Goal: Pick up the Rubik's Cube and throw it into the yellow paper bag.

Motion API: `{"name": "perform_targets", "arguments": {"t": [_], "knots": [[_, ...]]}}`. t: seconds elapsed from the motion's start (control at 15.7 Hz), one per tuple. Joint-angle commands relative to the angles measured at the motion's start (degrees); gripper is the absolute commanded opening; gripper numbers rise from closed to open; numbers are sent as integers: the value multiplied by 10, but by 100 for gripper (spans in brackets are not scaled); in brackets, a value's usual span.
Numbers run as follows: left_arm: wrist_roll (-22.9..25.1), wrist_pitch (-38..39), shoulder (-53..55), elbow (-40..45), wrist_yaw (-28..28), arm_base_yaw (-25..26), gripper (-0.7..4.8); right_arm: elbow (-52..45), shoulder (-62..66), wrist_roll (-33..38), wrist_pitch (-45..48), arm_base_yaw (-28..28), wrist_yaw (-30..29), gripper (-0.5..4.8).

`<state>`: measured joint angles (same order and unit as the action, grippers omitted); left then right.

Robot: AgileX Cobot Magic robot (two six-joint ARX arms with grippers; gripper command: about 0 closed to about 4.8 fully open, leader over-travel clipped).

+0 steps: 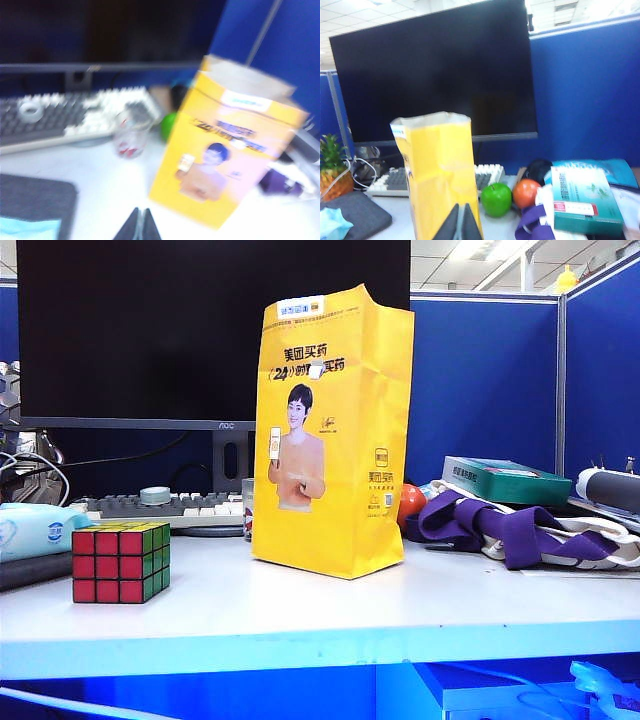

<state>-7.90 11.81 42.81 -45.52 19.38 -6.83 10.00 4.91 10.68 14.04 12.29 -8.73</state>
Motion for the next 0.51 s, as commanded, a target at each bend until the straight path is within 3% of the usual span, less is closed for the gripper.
{"name": "perform_targets", "arguments": {"t": [0.06,0.19,0.25,0.32,0.51], "knots": [[90,197,114,-163,-8,1,69,66,66,-1,-67,0,-4,-1],[94,275,170,-236,-41,1,363,107,124,-1,-102,0,-20,-1],[94,301,190,-256,-38,1,441,123,153,-1,-109,0,-38,-1],[91,332,210,-272,-27,1,479,138,182,-1,-111,0,-61,-1],[37,440,296,-298,14,-8,479,200,303,1,-108,1,-181,-1]]}}
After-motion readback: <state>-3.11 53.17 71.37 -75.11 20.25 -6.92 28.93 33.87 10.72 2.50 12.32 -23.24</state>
